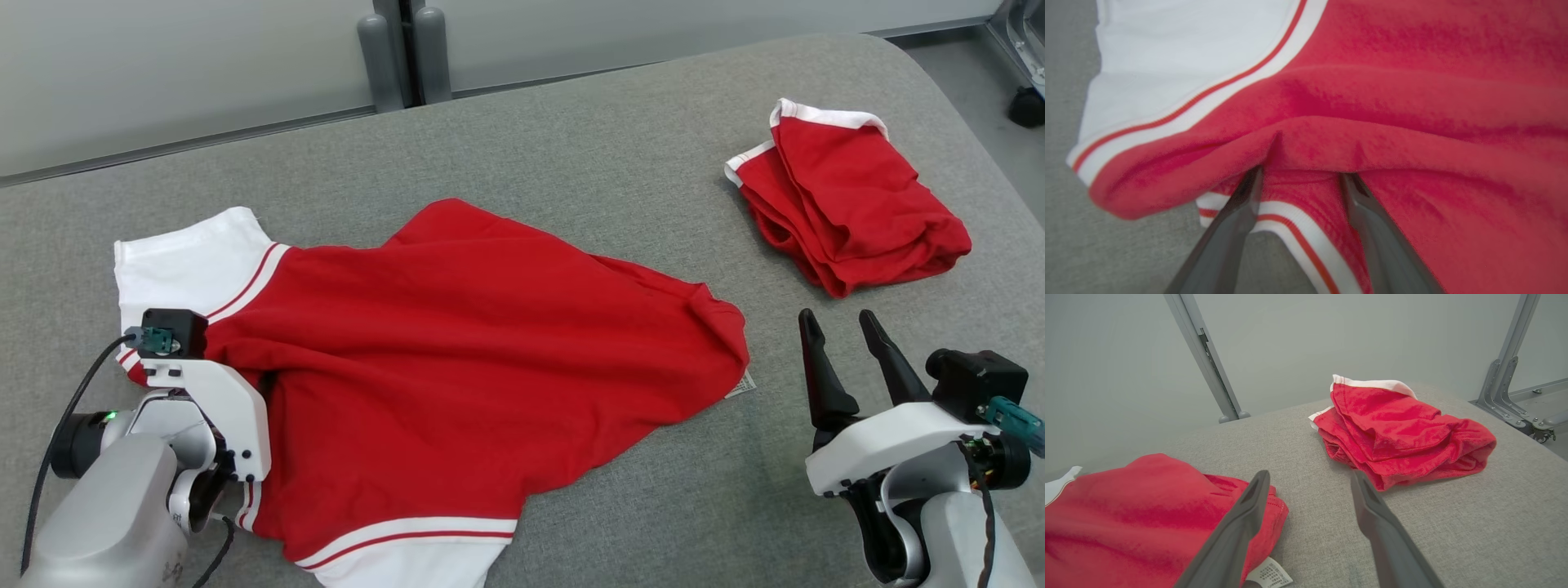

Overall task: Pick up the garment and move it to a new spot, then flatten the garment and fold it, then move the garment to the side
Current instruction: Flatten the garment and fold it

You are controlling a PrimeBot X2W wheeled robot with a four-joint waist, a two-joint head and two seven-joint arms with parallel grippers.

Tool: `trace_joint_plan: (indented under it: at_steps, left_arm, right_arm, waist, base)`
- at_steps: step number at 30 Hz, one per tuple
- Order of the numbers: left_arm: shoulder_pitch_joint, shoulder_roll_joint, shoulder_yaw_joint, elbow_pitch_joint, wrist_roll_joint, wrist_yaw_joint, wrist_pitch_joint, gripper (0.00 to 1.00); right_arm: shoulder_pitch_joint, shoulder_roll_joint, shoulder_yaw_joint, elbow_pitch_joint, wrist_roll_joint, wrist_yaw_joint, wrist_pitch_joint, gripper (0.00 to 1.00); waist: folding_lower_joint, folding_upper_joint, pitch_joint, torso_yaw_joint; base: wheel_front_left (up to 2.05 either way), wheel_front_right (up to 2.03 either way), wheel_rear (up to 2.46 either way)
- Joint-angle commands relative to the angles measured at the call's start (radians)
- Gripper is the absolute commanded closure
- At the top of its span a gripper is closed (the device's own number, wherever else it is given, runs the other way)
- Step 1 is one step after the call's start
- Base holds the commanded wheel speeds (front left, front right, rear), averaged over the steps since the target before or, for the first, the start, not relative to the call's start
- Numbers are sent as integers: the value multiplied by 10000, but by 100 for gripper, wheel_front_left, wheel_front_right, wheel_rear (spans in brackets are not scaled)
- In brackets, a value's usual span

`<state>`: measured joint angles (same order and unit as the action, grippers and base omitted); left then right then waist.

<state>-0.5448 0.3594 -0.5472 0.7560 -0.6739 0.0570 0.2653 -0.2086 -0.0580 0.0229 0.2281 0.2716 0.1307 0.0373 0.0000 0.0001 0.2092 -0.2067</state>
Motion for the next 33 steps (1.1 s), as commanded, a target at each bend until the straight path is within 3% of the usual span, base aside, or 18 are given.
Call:
trace_joint_plan:
  at_steps: [1,7,14,19,21,29,33]
  left_arm:
    - [230,-163,-202,453,-59,-125,277,100]
    - [-183,115,66,905,-126,-308,-494,100]
    - [-851,1458,661,1167,-292,-424,-631,100]
    - [-1243,2120,874,1469,-379,-606,-651,100]
    - [-1302,2180,867,1617,-377,-767,-693,0]
    - [-1205,1868,764,1528,-341,-969,-1373,0]
    - [-907,1737,754,904,-212,-822,-2217,0]
  right_arm:
    - [-133,-23,9,55,83,0,-81,0]
    - [-137,-9,-46,238,100,0,-251,0]
    - [-324,2,84,163,160,0,-305,0]
    - [-381,-43,52,208,132,0,-323,0]
    - [-412,-44,61,248,131,0,-310,0]
    - [-186,-49,101,373,161,-2,-368,0]
    - [-53,-81,135,399,245,0,-473,0]
  waist:
    - [0,-1,30,-78]
    - [0,-1,-13,-185]
    - [0,-1,332,-433]
    - [0,-1,491,-555]
    - [0,-1,473,-584]
    - [0,-1,5,-317]
    - [0,-1,-425,32]
  base:
    - [0,0,0]
    - [0,0,0]
    - [0,0,0]
    - [0,0,0]
    - [0,0,0]
    - [0,0,0]
    - [0,0,0]
